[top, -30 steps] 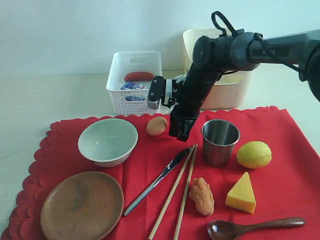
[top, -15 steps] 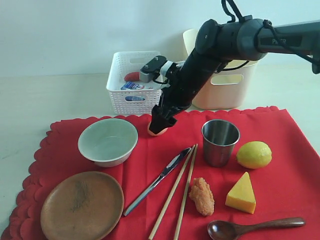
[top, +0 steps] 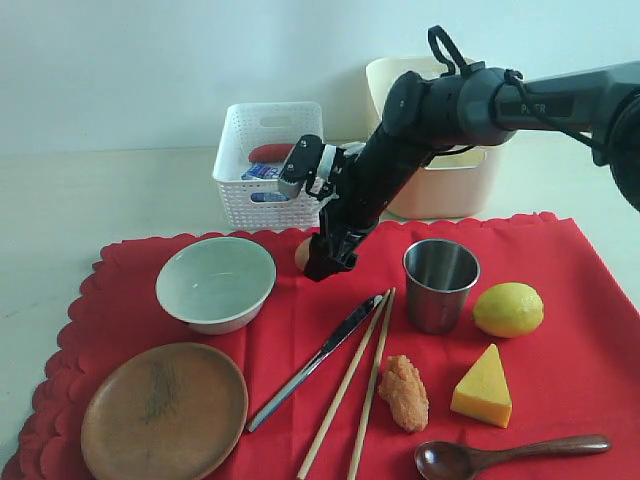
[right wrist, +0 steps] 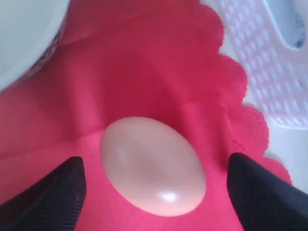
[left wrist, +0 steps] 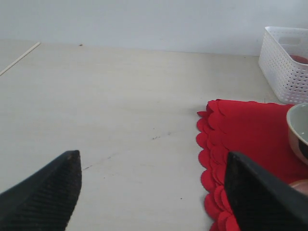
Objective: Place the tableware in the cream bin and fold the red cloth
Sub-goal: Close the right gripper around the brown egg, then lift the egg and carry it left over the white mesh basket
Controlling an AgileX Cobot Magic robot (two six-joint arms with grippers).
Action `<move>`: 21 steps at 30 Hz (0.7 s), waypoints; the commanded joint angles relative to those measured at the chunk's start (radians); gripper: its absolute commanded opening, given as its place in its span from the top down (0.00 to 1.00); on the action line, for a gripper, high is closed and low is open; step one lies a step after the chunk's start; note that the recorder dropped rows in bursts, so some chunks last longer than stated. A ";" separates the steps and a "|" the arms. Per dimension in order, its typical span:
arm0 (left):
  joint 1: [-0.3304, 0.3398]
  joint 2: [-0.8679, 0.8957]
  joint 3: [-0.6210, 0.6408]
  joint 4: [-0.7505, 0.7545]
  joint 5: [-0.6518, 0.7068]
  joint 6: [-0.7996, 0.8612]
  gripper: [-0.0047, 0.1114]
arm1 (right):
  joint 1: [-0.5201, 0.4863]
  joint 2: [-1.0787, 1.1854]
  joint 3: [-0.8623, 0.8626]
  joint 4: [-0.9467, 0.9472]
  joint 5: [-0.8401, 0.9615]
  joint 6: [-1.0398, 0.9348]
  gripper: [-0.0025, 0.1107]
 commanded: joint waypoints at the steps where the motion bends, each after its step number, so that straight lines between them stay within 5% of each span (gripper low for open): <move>1: -0.006 -0.004 0.003 0.001 -0.011 -0.002 0.29 | 0.030 0.012 -0.006 -0.008 -0.043 -0.074 0.31; 13: -0.006 -0.004 0.003 0.001 -0.011 -0.002 0.29 | 0.040 0.028 -0.006 -0.185 -0.058 0.046 0.60; 21: -0.006 -0.004 0.003 0.001 -0.011 -0.002 0.29 | 0.040 -0.006 -0.006 -0.154 -0.005 0.056 0.98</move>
